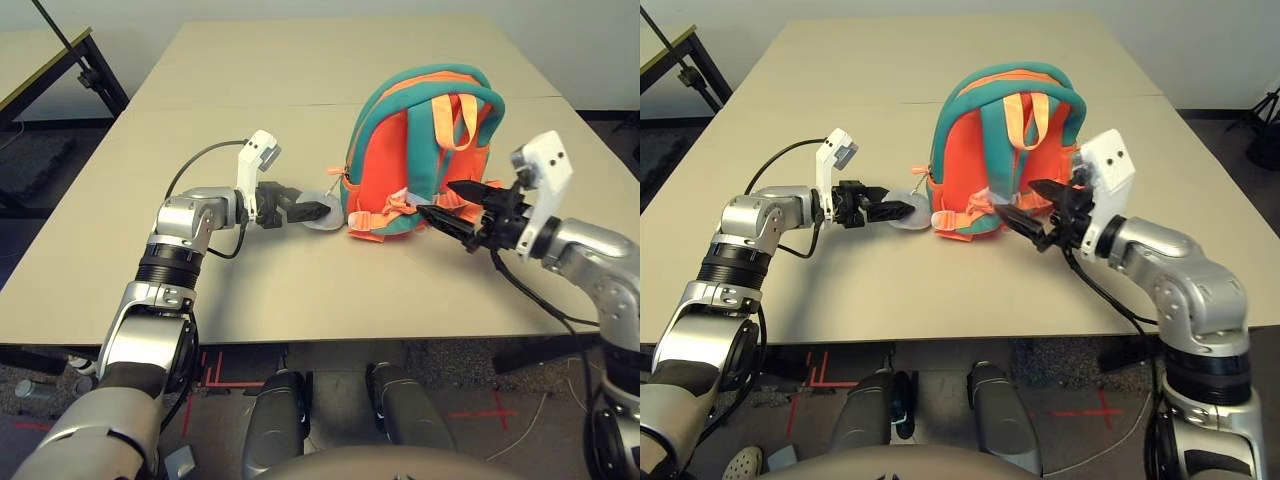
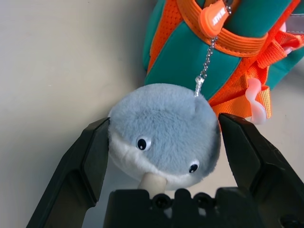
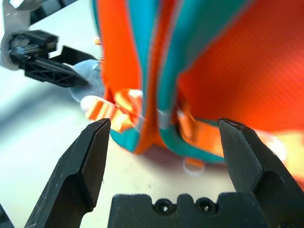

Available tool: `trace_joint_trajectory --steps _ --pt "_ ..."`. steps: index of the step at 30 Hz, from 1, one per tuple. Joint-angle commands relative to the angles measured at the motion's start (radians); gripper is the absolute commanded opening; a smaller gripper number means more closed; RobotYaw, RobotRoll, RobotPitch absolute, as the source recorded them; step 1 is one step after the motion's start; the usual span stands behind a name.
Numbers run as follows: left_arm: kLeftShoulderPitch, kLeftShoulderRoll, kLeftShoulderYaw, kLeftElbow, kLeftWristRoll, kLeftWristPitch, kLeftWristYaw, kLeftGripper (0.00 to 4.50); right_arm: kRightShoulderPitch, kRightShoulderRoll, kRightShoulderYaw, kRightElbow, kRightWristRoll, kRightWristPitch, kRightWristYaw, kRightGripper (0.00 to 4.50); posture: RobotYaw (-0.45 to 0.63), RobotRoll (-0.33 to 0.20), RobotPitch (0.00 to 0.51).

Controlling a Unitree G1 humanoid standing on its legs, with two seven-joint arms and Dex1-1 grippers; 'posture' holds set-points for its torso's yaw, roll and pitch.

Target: Put the pencil case into the backpack and zip it.

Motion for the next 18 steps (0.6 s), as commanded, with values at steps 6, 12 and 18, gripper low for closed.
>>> trace_joint_trajectory --steps 6,12,18 --pt "0.054 -0.004 0.085 -0.031 -0.018 -0.035 0.090 4.50 0.047 0.039 -0.076 0.210 -0.112 -0.226 -0.105 4.47 -0.25 0.000 0.116" --pt "0.107 -0.023 0.173 -0.031 -0.020 -0.163 0.189 4.50 0.003 0.063 -0.083 0.425 -0.200 -0.441 -0.158 4.47 -0.23 0.000 0.116" --pt "0.152 -0.056 0.267 -0.012 -0.005 -0.398 0.317 4.50 -0.044 0.092 -0.057 0.557 -0.277 -0.594 -0.193 4.47 -0.21 0.000 0.112"
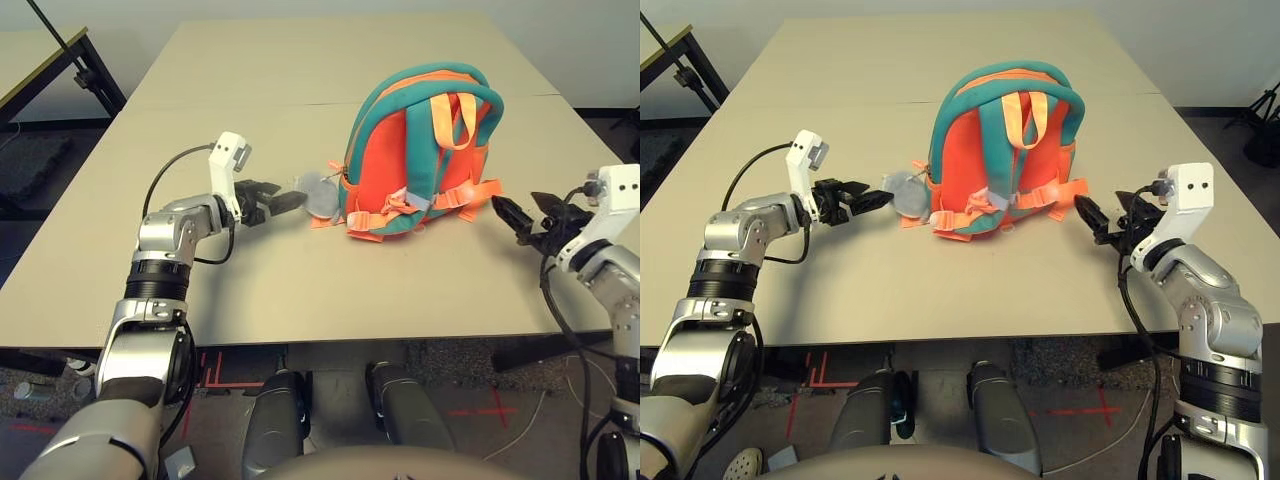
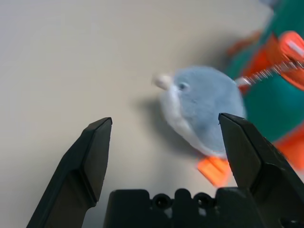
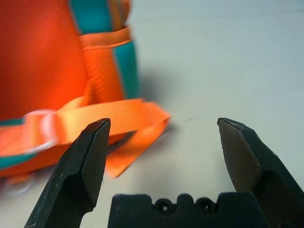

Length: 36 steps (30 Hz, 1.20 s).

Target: Put the pencil case into the backpack and zip it.

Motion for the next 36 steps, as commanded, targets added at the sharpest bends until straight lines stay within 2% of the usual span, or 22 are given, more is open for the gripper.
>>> trace_joint_trajectory --steps 1,14,24,36 --pt "0.025 -0.017 0.053 0.009 0.008 -0.114 0.083 4.50 -0.015 0.010 0.015 0.074 -0.042 -0.085 -0.013 4.47 -0.21 0.000 0.112" --pt "0.058 -0.008 0.171 0.134 0.041 -0.361 0.354 4.50 -0.088 0.001 -0.007 0.311 -0.072 -0.291 -0.042 4.47 -0.17 0.000 0.131" --pt "0.041 0.039 0.199 0.248 0.054 -0.479 0.426 4.50 -0.159 0.005 0.011 0.444 -0.100 -0.389 -0.092 4.47 -0.12 0.000 0.130" --pt "0.050 0.066 0.204 0.292 0.054 -0.519 0.436 4.50 -0.203 0.003 0.027 0.521 -0.150 -0.437 -0.150 4.47 -0.12 0.000 0.133"
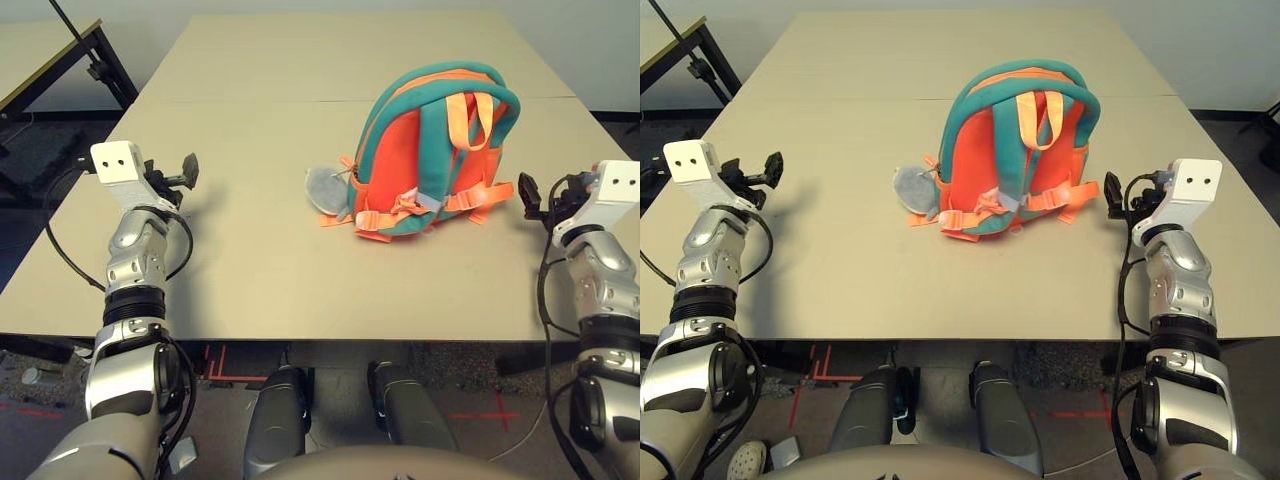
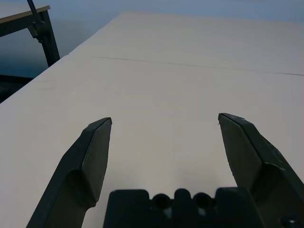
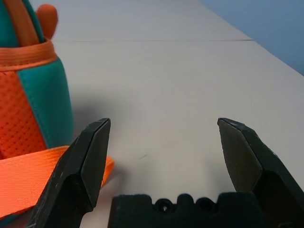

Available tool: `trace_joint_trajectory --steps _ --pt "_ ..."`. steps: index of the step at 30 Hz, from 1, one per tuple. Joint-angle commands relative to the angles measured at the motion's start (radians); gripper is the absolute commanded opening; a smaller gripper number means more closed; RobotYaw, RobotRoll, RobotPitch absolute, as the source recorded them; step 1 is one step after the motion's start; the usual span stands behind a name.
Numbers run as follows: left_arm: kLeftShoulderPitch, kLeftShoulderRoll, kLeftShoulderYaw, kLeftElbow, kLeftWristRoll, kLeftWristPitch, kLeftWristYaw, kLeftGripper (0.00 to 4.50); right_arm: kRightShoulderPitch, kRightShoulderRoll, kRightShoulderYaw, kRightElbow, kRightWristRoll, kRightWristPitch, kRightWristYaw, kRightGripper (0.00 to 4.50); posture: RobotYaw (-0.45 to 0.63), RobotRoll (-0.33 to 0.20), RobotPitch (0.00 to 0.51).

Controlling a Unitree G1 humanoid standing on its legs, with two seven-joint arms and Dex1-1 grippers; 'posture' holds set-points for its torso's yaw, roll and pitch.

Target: Put the pencil case into the backpack and zip it.

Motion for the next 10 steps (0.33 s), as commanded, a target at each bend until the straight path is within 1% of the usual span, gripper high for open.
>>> trace_joint_trajectory --steps 1,10 --pt "0.009 0.006 0.006 0.035 0.008 -0.018 0.009 4.50 -0.002 -0.001 -0.002 0.021 -0.013 -0.017 -0.019 4.47 -0.12 0.000 0.131" --pt "0.002 0.003 0.004 0.070 0.006 -0.039 0.011 4.50 -0.013 -0.012 -0.004 0.045 -0.032 -0.028 -0.054 4.47 -0.12 0.000 0.120"
